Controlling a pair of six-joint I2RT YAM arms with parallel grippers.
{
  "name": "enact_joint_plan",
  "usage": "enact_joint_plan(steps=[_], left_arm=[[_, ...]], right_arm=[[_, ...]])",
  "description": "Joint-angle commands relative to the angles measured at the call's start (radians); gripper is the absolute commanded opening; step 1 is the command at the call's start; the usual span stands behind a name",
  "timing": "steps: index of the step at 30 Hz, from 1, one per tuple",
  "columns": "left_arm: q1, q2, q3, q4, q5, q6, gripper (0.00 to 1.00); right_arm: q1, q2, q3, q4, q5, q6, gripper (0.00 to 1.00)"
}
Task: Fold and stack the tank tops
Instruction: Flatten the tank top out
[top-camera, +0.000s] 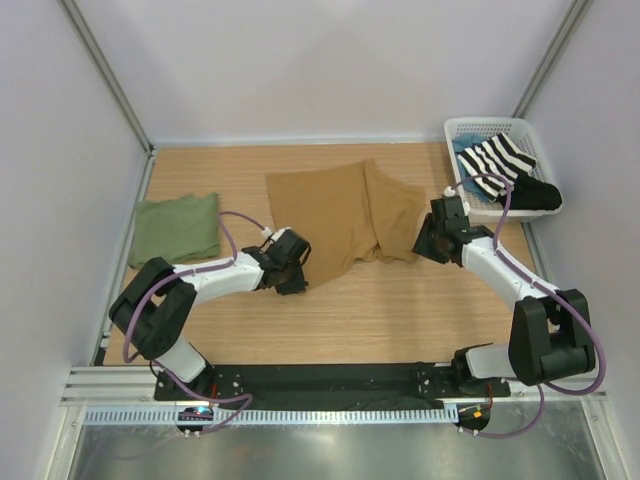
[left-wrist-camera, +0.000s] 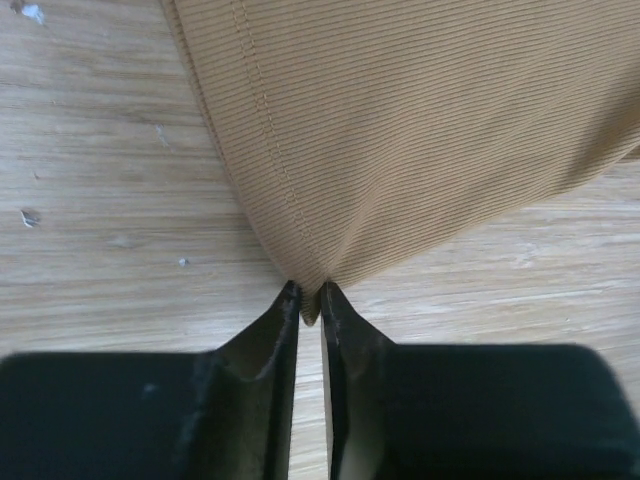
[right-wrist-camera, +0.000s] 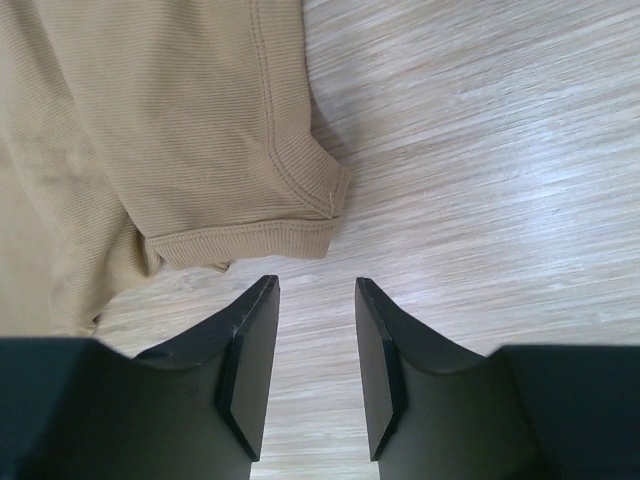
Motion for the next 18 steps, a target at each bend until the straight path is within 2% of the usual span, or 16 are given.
enact_joint_plan(steps=[1,2,10,14,16,17,18], left_arm=[[-0.001,-0.011,-0.016,0.036,-0.023,-0.005,0.05],[0.005,-0.016,-0.021,0.036,-0.023,-0.004,0.00],[0.111,-0.122,-0.116,0.036,-0.006,0.033,0.00],[0.192,-0.186,-0.151,0.029,0.028,0.059,0.00],[0.214,-0.217,-0.162,0.024,0.039,0.074,0.00],[0.227,-0.223,-0.163,0.021,0.045,0.081,0.00],[0.235,-0.228,-0.163,0.010,0.046,0.085,0.00]], right_arm=[[-0.001,0.003,0.000,0.055,0.026,0.026,0.46],[-0.001,0.011,0.003,0.061,0.026,0.029,0.46],[-0.001,0.115,-0.006,0.141,0.003,0.074,0.47],[-0.001,0.163,-0.025,0.195,0.007,0.089,0.40],[-0.001,0.181,-0.025,0.198,0.022,0.092,0.35],[-0.001,0.184,-0.023,0.195,0.038,0.091,0.28],[-0.001,0.186,-0.022,0.190,0.042,0.092,0.16]])
